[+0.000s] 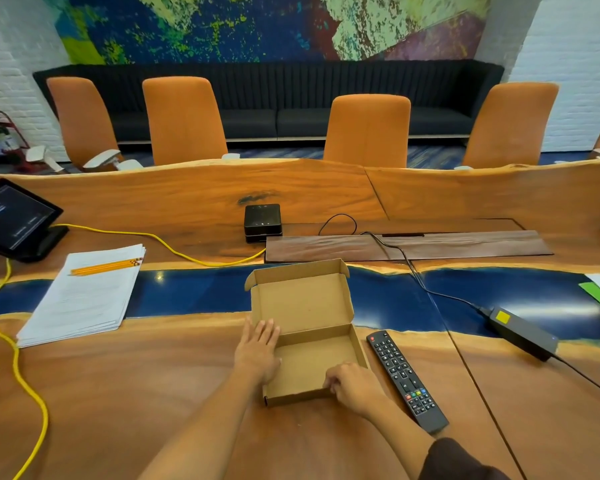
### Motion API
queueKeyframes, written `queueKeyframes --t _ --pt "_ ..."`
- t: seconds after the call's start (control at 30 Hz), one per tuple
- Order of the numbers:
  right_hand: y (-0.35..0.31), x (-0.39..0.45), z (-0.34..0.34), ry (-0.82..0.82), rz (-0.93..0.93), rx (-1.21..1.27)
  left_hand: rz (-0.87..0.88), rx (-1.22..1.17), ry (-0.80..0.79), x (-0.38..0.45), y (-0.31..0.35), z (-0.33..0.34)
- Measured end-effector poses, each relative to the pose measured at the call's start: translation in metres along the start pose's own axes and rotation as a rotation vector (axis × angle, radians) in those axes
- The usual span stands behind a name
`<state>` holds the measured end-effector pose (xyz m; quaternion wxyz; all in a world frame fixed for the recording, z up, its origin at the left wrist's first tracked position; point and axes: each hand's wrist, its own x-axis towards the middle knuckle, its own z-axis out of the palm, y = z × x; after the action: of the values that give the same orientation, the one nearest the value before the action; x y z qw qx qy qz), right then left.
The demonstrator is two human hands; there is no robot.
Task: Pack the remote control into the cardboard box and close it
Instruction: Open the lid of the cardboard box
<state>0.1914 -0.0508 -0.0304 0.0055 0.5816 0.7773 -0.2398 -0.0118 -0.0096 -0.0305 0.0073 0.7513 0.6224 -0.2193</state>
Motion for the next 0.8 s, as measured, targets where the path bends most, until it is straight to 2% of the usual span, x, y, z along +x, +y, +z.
queueKeyframes --t 0.2,0.43,0.57,0.63,0.7,0.8 --pt "0.0 0.0 0.002 0.015 0.004 0.015 -0.038 -0.32 -0.102 0.005 0.007 -0.003" --pt "0.0 -0.001 -0.002 0.018 0.004 0.017 -0.02 -0.394 -0.146 -0.001 0.001 -0.006" --pt "0.006 0.006 -0.007 -0.129 0.01 0.11 0.01 -0.367 -0.123 -0.002 0.003 -0.002" --pt "0.01 0.009 -0.014 -0.214 -0.003 0.193 0.017 -0.469 -0.134 -0.001 0.002 -0.001" --pt "0.015 0.01 -0.022 -0.151 0.02 0.262 0.035 -0.593 -0.112 0.002 -0.001 -0.002" --pt "0.028 0.008 -0.031 0.119 0.139 0.233 0.038 -0.666 0.04 0.001 -0.005 0.003"
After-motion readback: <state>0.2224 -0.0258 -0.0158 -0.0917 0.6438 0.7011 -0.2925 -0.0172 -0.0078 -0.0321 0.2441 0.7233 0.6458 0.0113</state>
